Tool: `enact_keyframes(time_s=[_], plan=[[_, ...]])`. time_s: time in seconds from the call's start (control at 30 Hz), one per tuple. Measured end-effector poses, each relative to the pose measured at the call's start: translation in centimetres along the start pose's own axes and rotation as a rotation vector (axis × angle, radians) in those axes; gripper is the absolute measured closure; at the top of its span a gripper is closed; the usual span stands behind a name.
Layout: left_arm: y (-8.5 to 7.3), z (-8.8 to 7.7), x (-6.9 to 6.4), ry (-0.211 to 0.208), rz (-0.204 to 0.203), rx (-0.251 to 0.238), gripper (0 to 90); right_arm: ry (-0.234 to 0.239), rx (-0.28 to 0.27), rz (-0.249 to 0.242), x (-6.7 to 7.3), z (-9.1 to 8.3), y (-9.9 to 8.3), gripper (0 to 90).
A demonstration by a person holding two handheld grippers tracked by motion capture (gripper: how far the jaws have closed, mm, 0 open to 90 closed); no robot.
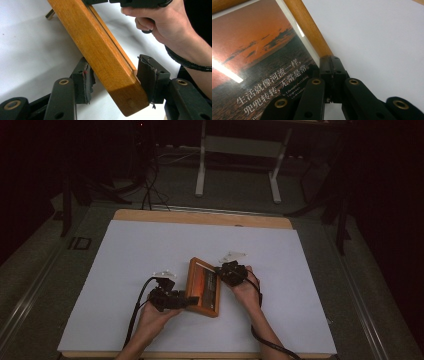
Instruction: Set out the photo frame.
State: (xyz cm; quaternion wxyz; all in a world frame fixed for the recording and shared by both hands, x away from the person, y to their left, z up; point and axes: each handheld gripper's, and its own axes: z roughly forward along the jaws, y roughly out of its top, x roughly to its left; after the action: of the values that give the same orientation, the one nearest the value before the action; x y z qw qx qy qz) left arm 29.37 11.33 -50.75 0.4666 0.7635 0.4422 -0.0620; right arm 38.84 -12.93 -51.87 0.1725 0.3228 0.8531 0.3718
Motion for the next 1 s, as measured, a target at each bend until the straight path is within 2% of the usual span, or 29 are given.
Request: enact_keyframes(time_s=[0.2,0.4,0.57,0.67,0.87,0.97,1.0], plan=[[0.1,0.1,-0.3,0.03,0.002,0.007,47.9,-0.006,0.003,-0.01,0.1,0.0,0.1,89.6],[0.1,0.2,-0.3,0.029,-0.009,0.014,49.4,-0.008,0.003,-0.015,0.1,-0.1,0.1,87.9],[0.0,0.4,0.0,0.058,-0.023,0.023,52.6,-0.012,0.002,-0.017,-0.2,-0.7,0.1,86.5],[0.1,0.4,0.0,0.056,-0.023,0.017,54.0,-0.017,0.0,-0.021,-0.3,-1.0,0.0,85.5],[0.3,0.5,-0.7,0.069,0.011,0.003,56.1,-0.032,-0.004,-0.036,-0.4,-2.3,-0.2,83.0],[0.4,0.5,-1.5,0.086,0.053,-0.01,57.3,-0.042,-0.009,-0.049,-0.5,-3.1,-0.2,80.2],[0.4,0.5,-1.5,0.086,0.053,-0.01,57.8,-0.042,-0.009,-0.049,-0.5,-3.1,-0.2,80.2]])
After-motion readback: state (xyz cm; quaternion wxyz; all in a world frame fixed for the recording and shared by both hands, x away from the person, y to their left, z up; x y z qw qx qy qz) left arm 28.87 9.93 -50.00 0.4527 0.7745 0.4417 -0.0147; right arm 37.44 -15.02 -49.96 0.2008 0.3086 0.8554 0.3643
